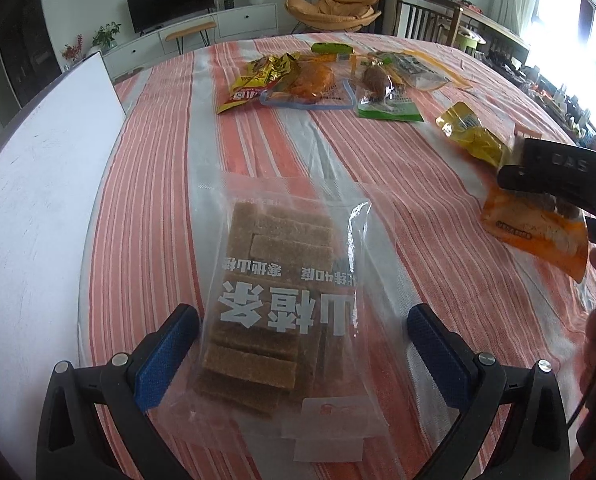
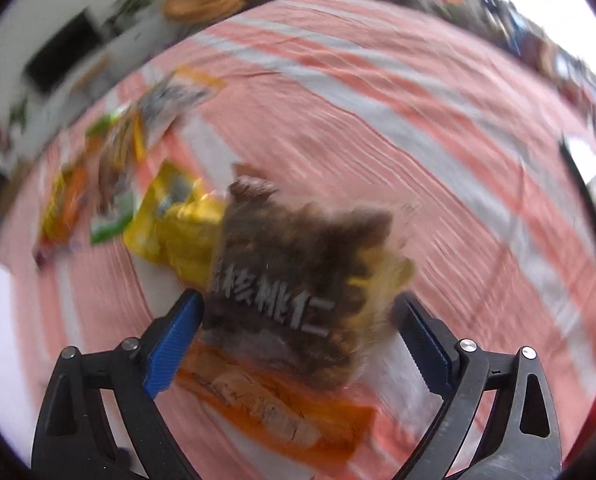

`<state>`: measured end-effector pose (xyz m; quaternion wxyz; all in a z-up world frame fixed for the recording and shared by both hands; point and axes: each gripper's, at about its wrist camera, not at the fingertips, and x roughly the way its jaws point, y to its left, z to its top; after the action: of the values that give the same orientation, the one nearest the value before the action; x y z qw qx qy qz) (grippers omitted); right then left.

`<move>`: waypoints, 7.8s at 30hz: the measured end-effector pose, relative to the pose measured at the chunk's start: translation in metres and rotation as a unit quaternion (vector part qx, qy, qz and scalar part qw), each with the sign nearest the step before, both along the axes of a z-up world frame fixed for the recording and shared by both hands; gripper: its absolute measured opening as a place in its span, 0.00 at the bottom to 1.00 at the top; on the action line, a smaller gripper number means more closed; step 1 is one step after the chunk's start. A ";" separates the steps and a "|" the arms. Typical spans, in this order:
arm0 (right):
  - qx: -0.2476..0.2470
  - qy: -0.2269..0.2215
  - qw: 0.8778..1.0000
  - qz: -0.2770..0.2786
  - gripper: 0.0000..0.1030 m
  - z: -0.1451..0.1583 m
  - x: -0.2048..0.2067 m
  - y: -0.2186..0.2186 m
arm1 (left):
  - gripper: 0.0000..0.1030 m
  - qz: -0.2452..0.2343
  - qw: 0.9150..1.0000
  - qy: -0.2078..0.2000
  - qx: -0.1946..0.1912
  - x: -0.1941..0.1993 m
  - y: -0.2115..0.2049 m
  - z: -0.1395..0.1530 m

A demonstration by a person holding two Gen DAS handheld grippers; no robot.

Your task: Organize snacks

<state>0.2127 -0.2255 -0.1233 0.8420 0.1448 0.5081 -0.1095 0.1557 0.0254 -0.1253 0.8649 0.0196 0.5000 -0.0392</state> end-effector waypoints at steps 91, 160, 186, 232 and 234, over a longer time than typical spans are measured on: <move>-0.082 -0.066 0.994 0.032 0.94 -0.005 -0.037 -0.037 | 1.00 0.000 0.999 -0.048 -0.006 0.001 -0.015 -0.003; -0.081 -0.065 0.994 0.034 0.94 -0.005 -0.038 -0.037 | 1.00 0.000 0.999 -0.047 -0.007 0.001 -0.015 -0.003; -0.081 -0.065 0.994 0.035 0.94 -0.005 -0.038 -0.037 | 1.00 0.000 0.999 -0.047 -0.007 0.001 -0.015 -0.002; -0.080 -0.065 0.994 0.035 0.94 -0.005 -0.039 -0.037 | 1.00 0.000 0.999 -0.046 -0.008 0.002 -0.015 -0.004; -0.080 -0.065 0.994 0.035 0.94 -0.005 -0.039 -0.037 | 1.00 0.000 0.999 -0.046 -0.008 0.002 -0.015 -0.003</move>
<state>0.1741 -0.2626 -0.1281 0.8857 0.0655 0.4462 -0.1106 0.1577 0.0101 -0.1287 0.8871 0.0140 0.4593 -0.0421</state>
